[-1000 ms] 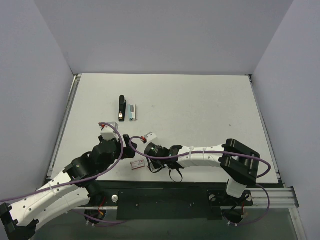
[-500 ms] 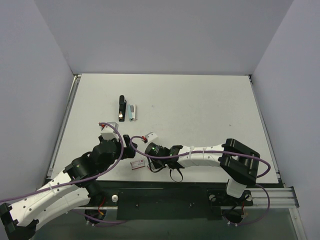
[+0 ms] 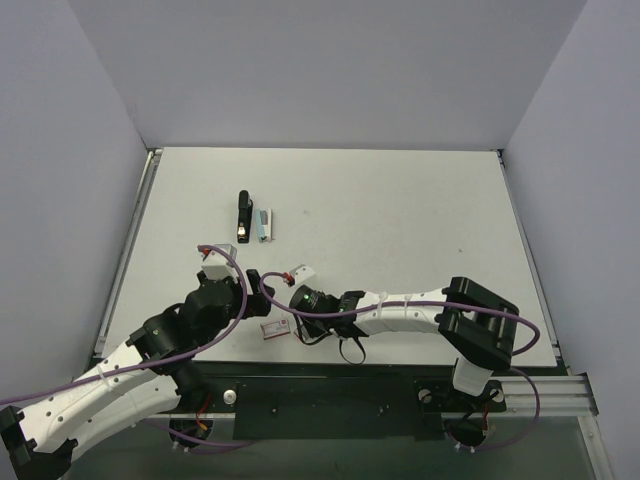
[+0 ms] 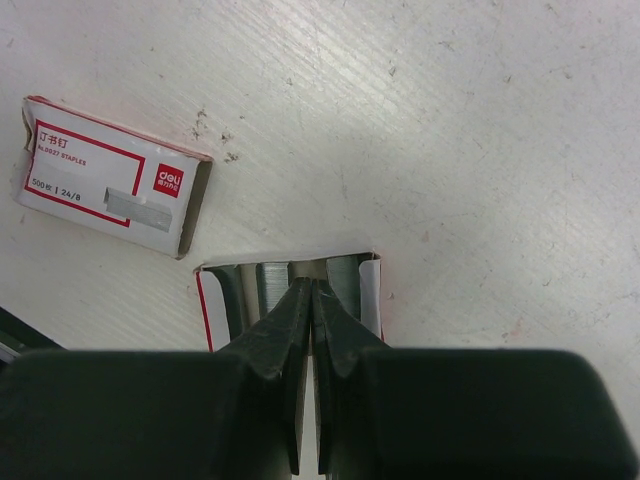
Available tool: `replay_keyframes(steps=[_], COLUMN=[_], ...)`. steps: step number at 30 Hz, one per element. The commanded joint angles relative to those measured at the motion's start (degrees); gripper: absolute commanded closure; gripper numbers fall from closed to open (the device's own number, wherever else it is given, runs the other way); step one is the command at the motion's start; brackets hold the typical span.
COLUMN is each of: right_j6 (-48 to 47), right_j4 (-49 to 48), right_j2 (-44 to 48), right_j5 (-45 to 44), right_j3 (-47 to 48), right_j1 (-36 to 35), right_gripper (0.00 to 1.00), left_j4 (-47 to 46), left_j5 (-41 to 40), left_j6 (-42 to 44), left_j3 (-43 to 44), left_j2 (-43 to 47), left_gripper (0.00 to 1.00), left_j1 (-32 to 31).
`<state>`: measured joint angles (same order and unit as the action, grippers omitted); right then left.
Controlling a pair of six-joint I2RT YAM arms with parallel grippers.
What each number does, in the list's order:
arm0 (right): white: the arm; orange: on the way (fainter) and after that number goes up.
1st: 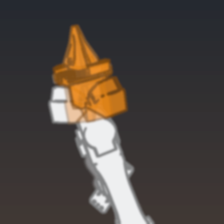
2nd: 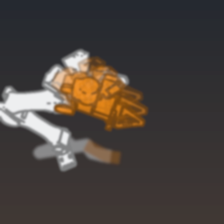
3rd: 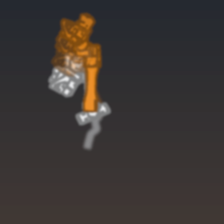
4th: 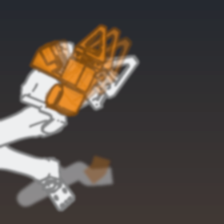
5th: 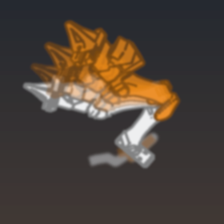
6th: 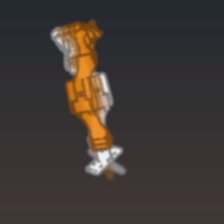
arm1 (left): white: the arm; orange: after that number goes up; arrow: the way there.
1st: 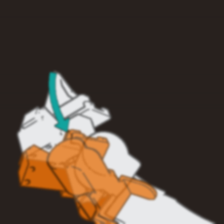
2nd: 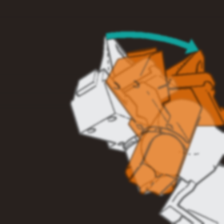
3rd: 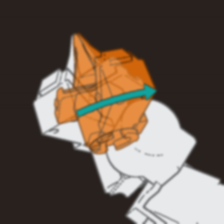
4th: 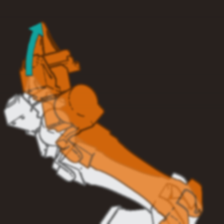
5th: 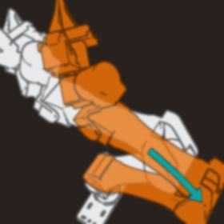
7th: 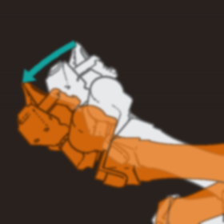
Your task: Unload the staples from the stapler
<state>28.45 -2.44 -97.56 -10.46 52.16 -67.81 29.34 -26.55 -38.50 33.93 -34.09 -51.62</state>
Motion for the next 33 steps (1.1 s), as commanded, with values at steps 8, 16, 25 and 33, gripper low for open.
replay_keyframes(steps=[8, 16, 25, 33], right_j6=[0.6, 0.3, 0.4, 0.4], right_j4=[0.4, 0.8, 0.9, 0.9], right_j2=[-1.2, -1.6, -1.8, -1.8], right_j5=[-0.8, -0.1, 0.0, 0.2], right_j3=[-0.4, -0.2, 0.0, 0.2], right_j1=[0.4, 0.3, 0.2, 0.1], right_gripper=[1.00, 1.00, 0.87, 0.83], left_j4=[-2.3, -2.3, -2.4, -2.5], left_j5=[0.0, 0.0, 0.2, 0.4], left_j6=[0.4, 0.4, 0.5, 0.4], left_j3=[2.8, 3.1, 3.2, 2.9], left_j2=[0.4, 0.1, -0.2, -0.3], left_gripper=[0.08, 0.07, 0.08, 0.08], left_j1=[-0.1, -0.1, -0.1, -0.1])
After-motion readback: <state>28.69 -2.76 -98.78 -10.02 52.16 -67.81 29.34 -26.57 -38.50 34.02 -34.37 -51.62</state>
